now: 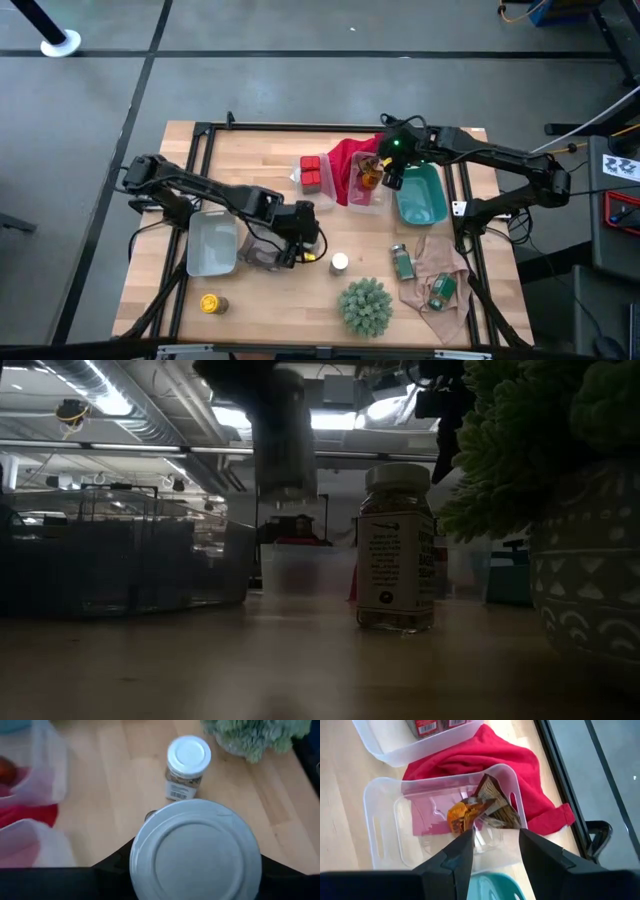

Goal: Sort spices by type
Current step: Put the left white seasoning bottle into the black bin

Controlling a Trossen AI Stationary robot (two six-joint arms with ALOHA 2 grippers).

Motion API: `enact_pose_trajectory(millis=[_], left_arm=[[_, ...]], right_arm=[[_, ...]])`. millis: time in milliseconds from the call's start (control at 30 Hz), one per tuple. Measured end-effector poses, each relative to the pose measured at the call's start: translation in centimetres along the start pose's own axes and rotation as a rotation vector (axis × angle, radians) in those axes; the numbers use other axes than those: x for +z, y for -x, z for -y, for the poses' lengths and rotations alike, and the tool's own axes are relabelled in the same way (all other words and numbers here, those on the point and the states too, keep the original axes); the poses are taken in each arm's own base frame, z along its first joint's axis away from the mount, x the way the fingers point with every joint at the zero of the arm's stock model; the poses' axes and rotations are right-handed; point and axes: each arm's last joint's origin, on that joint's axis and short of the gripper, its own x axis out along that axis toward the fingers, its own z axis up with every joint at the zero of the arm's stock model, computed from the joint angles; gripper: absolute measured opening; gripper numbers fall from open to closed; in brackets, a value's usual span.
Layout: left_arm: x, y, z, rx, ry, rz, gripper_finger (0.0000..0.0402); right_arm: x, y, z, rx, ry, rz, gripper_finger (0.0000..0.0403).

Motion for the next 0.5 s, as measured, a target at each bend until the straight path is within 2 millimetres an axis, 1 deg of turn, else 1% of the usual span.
enact_pose_trajectory(millis=[100,267,367,500], left_arm=[[-0.1,1.9,-0.5,0.013,0.053,-0.039,0.0180],[-1.4,3.9,-1.1,0.045,0.193,-0.140,0.0180],[-2.3,4.3,-1.2,0.061,0.251,-0.222,0.0180],[-3.2,4.4,-1.2,0.082,0.261,-0.300,0.0180]], right_arm=[[-0.2,0.5,0.0,0.000,0.000,0.002,0.0161],[-0.3,0.7,0.0,0.008,-0.001,0.004,0.0161],[-0.3,0.7,0.0,0.018,0.000,0.004,0.0161],[-0.3,0.7,0.0,0.019,0.000,0.005,0.0161]])
